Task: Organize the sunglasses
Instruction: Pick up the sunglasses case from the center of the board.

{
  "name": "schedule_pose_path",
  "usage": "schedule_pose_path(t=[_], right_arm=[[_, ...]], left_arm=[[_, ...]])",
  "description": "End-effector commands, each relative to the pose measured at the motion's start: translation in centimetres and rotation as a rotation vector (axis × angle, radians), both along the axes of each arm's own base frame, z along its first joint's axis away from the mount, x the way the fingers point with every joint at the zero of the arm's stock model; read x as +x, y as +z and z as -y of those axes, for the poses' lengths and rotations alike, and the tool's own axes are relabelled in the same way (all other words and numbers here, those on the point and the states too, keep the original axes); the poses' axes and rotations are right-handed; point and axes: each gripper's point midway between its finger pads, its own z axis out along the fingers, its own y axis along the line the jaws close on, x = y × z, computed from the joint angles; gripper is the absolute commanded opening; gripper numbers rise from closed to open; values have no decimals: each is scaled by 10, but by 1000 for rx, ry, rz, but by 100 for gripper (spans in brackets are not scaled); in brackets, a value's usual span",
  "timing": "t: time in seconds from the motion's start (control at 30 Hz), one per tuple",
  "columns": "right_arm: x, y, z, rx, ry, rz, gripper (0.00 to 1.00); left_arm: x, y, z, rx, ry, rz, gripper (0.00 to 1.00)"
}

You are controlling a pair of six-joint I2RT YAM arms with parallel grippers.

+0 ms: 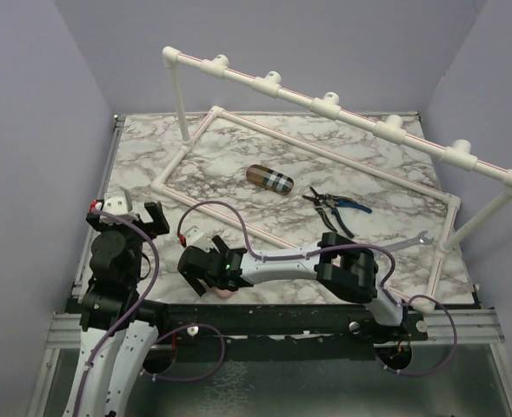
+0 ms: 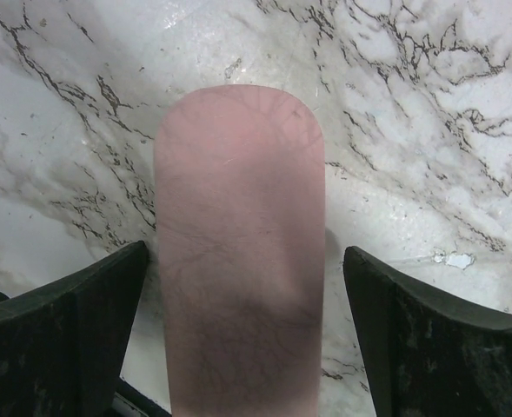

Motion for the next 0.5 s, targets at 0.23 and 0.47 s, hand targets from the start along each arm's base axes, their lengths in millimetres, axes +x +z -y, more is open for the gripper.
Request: schedule_pose_path(t=[0.23, 0.47], right_arm=[[-2, 1, 29, -50, 124, 17, 36], [24, 34, 44, -91, 295, 152, 28]], left_arm=[[-17, 8, 9, -62, -65, 194, 99], [-18, 7, 5, -61, -45, 209, 99]])
